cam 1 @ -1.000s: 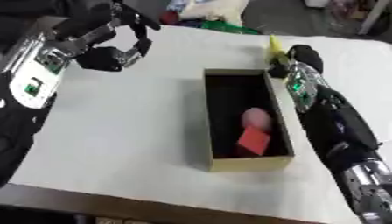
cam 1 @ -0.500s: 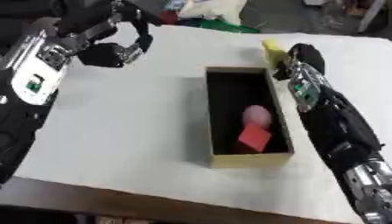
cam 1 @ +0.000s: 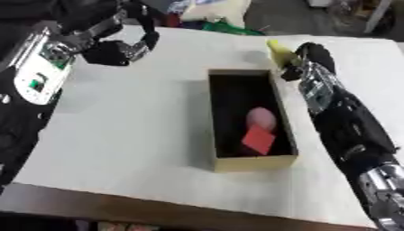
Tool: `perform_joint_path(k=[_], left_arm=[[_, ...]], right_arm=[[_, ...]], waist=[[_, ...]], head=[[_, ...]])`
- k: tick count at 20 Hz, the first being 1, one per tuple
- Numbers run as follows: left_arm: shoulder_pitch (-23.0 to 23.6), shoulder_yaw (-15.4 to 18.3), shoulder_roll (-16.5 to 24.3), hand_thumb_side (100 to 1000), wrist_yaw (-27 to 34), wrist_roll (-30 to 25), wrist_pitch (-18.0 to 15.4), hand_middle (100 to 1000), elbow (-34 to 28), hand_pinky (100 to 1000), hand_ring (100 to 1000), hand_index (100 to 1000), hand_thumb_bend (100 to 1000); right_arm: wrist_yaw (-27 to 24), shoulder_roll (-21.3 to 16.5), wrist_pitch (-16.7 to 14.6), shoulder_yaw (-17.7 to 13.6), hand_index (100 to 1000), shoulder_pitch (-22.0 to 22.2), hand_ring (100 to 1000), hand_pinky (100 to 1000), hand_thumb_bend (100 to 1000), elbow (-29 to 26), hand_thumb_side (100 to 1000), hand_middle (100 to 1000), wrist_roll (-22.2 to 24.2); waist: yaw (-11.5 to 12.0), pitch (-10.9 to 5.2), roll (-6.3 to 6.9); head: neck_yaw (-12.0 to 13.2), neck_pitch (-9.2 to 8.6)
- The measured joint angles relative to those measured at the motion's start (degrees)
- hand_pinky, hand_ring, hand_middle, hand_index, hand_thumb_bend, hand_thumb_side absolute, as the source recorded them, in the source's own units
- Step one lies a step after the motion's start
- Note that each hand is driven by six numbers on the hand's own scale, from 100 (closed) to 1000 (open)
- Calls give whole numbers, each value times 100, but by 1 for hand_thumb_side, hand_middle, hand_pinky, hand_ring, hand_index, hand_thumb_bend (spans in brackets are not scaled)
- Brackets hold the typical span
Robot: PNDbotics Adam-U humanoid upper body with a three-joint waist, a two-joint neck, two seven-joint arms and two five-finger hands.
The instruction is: Pick up objects on the table and place them in the box.
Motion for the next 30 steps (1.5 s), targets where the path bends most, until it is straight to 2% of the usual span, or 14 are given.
perform_joint_path(k=[5, 12, 23, 30], left_arm=[[69, 44, 5, 874, 0, 0, 25, 515, 23, 678, 594, 825, 100], [193, 160, 99, 885, -17, 32, 94, 511, 172, 676, 591, 826, 100], [304, 319, 107, 889, 19, 106, 245, 514, 324, 675, 590, 829, 100], [335, 317, 107, 893, 152, 77, 285, 515, 318, 676, 590, 830, 100]], right_arm=[[-74, -63, -359, 199, 431, -2, 481, 589, 100, -168, 100, 229, 202], [-463, -229, -1090, 653, 435, 118, 486, 596, 100, -535, 100, 234, 658], [-1163, -456, -2531, 1891, 462, 356, 514, 627, 100, -1299, 100, 272, 1880], [-1334, -324, -3102, 2431, 506, 398, 547, 658, 100, -1265, 100, 332, 2646]], waist=[[-172, -95, -14], [-452, -231, -15], [-631, -385, -16], [-621, -478, -10]], head=[[67, 19], [138, 15], [198, 8], [199, 9]])
